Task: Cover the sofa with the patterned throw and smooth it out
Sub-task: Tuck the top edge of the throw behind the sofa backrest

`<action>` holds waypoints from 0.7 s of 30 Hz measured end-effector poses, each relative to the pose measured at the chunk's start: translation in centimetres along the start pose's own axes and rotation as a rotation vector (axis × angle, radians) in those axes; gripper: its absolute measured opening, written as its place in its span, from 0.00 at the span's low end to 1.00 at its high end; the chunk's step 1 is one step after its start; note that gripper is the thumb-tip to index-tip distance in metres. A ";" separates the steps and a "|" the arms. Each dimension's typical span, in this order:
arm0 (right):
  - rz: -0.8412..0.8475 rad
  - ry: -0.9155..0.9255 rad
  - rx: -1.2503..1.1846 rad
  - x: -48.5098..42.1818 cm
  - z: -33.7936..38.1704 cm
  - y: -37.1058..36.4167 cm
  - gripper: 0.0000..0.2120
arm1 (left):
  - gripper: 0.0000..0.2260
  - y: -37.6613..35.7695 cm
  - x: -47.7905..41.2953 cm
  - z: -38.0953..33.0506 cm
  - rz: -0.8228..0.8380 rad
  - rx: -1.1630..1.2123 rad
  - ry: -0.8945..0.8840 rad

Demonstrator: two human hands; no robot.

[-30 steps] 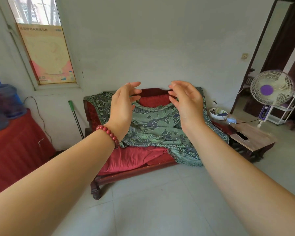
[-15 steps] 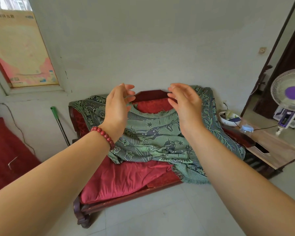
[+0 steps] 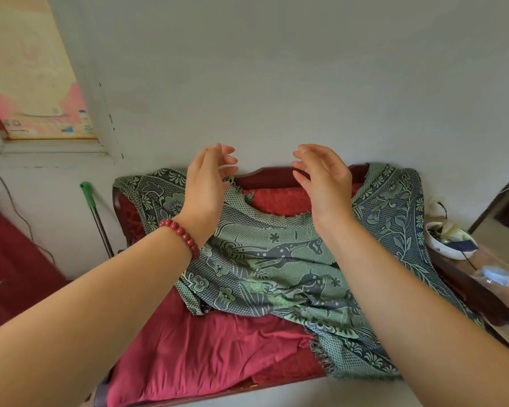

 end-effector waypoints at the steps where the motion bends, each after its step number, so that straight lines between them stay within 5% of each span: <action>1: 0.003 -0.003 -0.004 -1.5 -0.9 -0.5 0.04 | 0.12 0.0 -1.8 0.4 -0.005 -0.005 0.001; 21: -0.074 -0.118 -0.019 -24.2 -17.8 -8.9 0.04 | 0.11 -1.2 -30.5 7.5 0.064 -0.039 0.052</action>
Point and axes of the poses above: each hand's wrist, its own x-axis away from the middle knuckle, its own y-axis out of the back of the hand, z = x × y, the point moved 4 cm from there along -x, towards the middle knuckle, and after that the axes turned 4 degrees about y, right-handed, at the moved point
